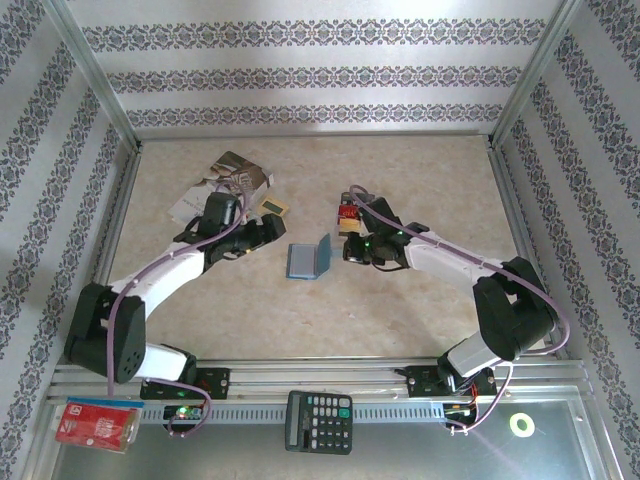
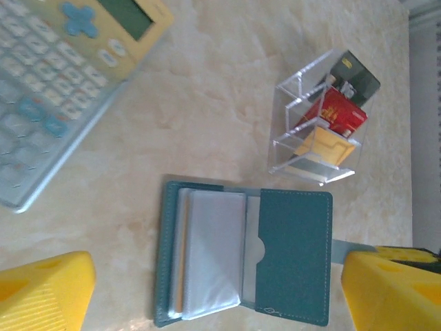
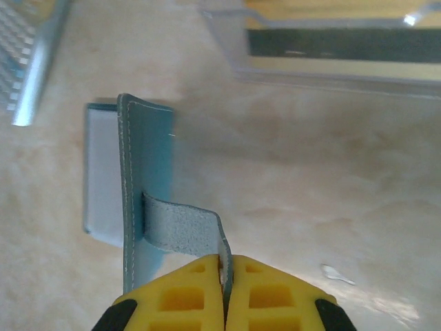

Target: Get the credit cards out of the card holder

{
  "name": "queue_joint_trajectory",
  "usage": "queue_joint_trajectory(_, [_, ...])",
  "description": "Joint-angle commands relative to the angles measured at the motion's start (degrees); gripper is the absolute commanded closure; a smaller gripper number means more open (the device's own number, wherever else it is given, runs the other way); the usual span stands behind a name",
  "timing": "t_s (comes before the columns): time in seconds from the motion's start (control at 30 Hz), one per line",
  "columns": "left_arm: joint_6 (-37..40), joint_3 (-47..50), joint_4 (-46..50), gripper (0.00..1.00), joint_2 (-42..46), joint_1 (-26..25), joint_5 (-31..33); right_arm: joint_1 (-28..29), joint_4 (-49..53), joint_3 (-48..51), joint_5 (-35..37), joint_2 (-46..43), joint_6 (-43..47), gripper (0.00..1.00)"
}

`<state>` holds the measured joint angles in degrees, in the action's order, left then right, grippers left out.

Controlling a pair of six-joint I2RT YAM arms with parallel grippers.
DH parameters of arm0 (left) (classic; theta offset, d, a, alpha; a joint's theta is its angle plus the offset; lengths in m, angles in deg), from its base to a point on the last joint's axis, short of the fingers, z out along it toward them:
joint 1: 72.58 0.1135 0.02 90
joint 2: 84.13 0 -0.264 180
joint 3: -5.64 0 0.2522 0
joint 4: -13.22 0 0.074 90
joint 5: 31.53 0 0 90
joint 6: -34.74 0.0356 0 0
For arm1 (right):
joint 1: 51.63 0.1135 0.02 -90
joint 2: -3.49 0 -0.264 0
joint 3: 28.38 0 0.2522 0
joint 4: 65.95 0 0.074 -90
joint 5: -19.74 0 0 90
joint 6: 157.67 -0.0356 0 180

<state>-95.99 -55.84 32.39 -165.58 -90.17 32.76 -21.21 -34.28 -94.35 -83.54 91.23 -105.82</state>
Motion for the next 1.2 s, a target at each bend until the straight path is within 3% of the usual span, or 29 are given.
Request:
queue_joint_trajectory(0.0, [0.9,-3.8,-1.0,0.13,-3.6,-3.3,-2.7,-1.0,0.9,1.6,1.5,0.0,1.8,1.0])
queue_joint_trajectory(0.13, [0.4,-7.0,-4.3,0.25,-10.1,-7.2,-4.8,-1.8,0.4,1.3,1.3,2.2,1.9,1.0])
queue_joint_trajectory(0.27, [-0.8,-11.6,-3.2,0.44,-17.2,-9.5,-5.7,-1.9,-0.1,-0.3,-0.7,4.8,1.7,1.0])
queue_joint_trajectory(0.5, [-1.2,-13.6,-1.8,0.62,-23.3,-12.0,-4.6,-1.7,-0.2,-1.6,-3.9,6.1,1.1,1.0])
queue_joint_trajectory(0.7, [-0.9,-7.8,3.0,0.64,-22.0,-12.5,0.1,-0.6,-0.4,0.1,-3.4,4.6,0.3,1.0])
queue_joint_trajectory(1.03, [-2.9,1.6,3.7,0.65,-13.2,-13.0,1.9,2.7,-1.5,5.7,-2.9,0.2,-4.6,1.0])
queue_joint_trajectory(1.17, [-2.0,-3.4,3.8,0.65,-13.0,-13.9,0.0,2.1,-1.3,2.8,-1.9,-0.4,-3.4,0.89])
